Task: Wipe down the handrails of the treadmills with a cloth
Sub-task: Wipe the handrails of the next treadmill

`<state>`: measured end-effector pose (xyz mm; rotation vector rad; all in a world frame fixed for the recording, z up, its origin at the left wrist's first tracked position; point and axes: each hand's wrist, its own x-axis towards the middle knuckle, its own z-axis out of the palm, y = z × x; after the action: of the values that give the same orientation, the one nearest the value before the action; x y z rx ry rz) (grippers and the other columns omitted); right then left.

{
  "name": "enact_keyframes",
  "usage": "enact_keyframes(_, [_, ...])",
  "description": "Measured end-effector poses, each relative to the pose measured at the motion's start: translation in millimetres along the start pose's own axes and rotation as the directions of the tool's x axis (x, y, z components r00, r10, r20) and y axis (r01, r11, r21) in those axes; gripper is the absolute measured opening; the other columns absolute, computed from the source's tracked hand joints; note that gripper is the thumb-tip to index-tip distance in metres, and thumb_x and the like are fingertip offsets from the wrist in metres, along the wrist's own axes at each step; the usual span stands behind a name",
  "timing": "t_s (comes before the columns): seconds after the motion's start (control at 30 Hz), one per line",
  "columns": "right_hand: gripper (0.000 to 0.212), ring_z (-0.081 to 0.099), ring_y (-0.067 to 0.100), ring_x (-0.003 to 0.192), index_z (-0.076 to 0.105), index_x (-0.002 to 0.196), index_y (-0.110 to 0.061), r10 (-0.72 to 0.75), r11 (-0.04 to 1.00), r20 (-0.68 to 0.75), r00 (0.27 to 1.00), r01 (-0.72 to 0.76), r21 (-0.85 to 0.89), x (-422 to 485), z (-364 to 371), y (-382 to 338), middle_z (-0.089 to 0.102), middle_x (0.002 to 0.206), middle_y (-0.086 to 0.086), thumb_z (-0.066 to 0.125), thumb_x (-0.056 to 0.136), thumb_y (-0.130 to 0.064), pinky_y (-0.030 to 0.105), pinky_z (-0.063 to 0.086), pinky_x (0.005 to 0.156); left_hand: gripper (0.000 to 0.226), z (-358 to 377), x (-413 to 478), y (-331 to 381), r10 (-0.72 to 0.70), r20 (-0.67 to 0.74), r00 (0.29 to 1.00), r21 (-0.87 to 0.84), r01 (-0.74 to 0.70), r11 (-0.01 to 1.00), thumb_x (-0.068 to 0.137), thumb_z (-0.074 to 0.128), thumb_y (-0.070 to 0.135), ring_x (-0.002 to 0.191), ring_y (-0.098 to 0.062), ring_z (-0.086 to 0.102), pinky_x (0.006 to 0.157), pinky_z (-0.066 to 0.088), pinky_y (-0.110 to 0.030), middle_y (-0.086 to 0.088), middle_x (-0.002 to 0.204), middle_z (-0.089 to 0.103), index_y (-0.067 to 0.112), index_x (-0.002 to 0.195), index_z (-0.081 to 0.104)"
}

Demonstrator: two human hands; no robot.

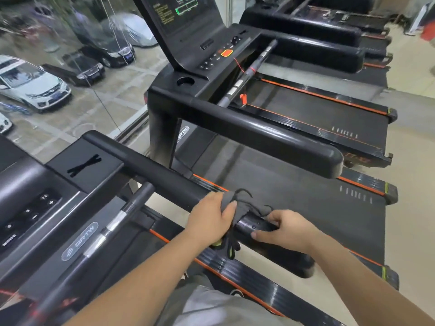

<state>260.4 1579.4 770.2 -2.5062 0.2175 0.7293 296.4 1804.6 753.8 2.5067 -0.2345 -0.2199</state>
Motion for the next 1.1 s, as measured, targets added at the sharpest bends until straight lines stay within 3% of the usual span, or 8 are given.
enact_keyframes(0.13, [0.036, 0.063, 0.005, 0.082, 0.069, 0.111, -0.025, -0.051, 0.953, -0.04, 0.998, 0.06, 0.295, 15.3, -2.5, -6.7, 0.066, 0.089, -0.015, 0.075, 0.084, -0.047, 0.028, 0.052, 0.087, 0.025, -40.5, 8.5, 10.1, -0.153, 0.2, 0.968, -0.53, 0.238, 0.814, 0.105, 0.053, 0.042, 0.095, -0.002, 0.07, 0.079, 0.049, -0.016, 0.014, 0.093, 0.074, 0.026, 0.098, 0.07])
enact_keyframes(0.23, [0.01, 0.07, 0.015, 0.1, 0.064, 0.093, -0.032, -0.095, 0.919, -0.135, 0.986, 0.139, 0.368, 23.8, -1.6, -29.4, 0.073, 0.099, -0.005, 0.07, 0.092, -0.025, 0.032, 0.053, 0.099, 0.03, -65.4, 12.7, -4.6, -0.117, 0.385, 0.915, -0.721, 0.378, 0.581, 0.104, 0.055, 0.044, 0.107, -0.015, 0.073, 0.095, 0.057, -0.038, 0.001, 0.111, 0.078, 0.023, 0.115, 0.074])
enact_keyframes(0.4, [0.027, 0.07, 0.005, 0.102, 0.068, 0.117, -0.038, -0.212, 0.886, -0.054, 0.976, 0.215, 0.41, 41.2, 13.7, -62.4, 0.073, 0.117, -0.015, 0.072, 0.09, -0.037, 0.02, 0.05, 0.097, 0.017, -70.5, 22.0, -47.5, -0.366, -0.088, 0.927, -0.264, 0.332, 0.906, 0.095, 0.065, 0.031, 0.102, -0.021, 0.066, 0.091, 0.052, -0.031, -0.003, 0.111, 0.067, 0.021, 0.109, 0.068])
enact_keyframes(0.57, [0.05, 0.062, 0.007, 0.118, 0.064, 0.135, -0.028, -0.198, 0.973, -0.058, 0.978, 0.203, 0.11, 53.1, 18.6, -84.5, 0.068, 0.128, -0.014, 0.071, 0.091, -0.049, 0.025, 0.046, 0.104, 0.049, -36.3, -0.3, -52.5, 0.081, -0.414, 0.907, 0.201, 0.004, 0.98, 0.091, 0.068, 0.023, 0.128, -0.033, 0.047, 0.111, 0.041, -0.047, -0.01, 0.144, 0.046, 0.015, 0.138, 0.058])
enact_keyframes(0.67, [0.015, 0.068, 0.013, 0.101, 0.075, 0.105, -0.035, -0.229, 0.964, -0.005, 0.973, 0.228, 0.136, 61.9, 9.7, -85.3, 0.075, 0.103, -0.014, 0.065, 0.096, -0.03, 0.028, 0.053, 0.094, 0.052, -3.9, -8.0, -40.6, 0.317, -0.206, 0.926, 0.32, -0.243, 0.916, 0.098, 0.055, 0.045, 0.144, -0.036, 0.038, 0.12, 0.028, -0.055, -0.009, 0.154, 0.046, 0.021, 0.144, 0.055])
enact_keyframes(0.83, [0.033, 0.068, 0.012, 0.094, 0.078, 0.098, -0.028, -0.183, 0.966, -0.012, 0.983, 0.182, 0.182, 73.1, 2.5, -73.8, 0.075, 0.089, -0.01, 0.055, 0.096, -0.004, 0.014, 0.049, 0.077, 0.067, 9.9, 1.8, -63.0, 0.447, -0.079, 0.891, 0.439, -0.371, 0.818, 0.095, 0.053, 0.065, 0.149, -0.037, 0.032, 0.123, 0.021, -0.057, -0.008, 0.155, 0.047, 0.029, 0.152, 0.048])
enact_keyframes(0.93, [0.03, 0.067, 0.014, 0.102, 0.076, 0.104, -0.026, -0.111, 0.98, 0.021, 0.994, 0.106, 0.171, 68.9, 2.4, -74.5, 0.075, 0.099, -0.009, 0.055, 0.096, -0.007, 0.019, 0.044, 0.081, 0.049, -6.0, 29.7, -83.7, 0.564, -0.097, 0.82, 0.476, -0.46, 0.75, 0.101, 0.053, 0.053, 0.131, -0.033, 0.051, 0.116, 0.034, -0.052, -0.006, 0.134, 0.063, 0.026, 0.141, 0.061])
enact_keyframes(1.1, [0.037, 0.065, 0.012, 0.111, 0.067, 0.131, -0.018, -0.098, 0.987, 0.085, 0.992, 0.085, 0.137, 56.5, -3.7, -75.6, 0.072, 0.119, -0.005, 0.056, 0.097, -0.014, 0.013, 0.04, 0.09, 0.038, -42.9, 84.5, -77.4, 0.435, 0.075, 0.897, 0.557, -0.4, 0.728, 0.101, 0.039, 0.054, 0.079, -0.028, 0.063, 0.077, 0.045, -0.04, 0.004, 0.076, 0.063, 0.026, 0.086, 0.062])
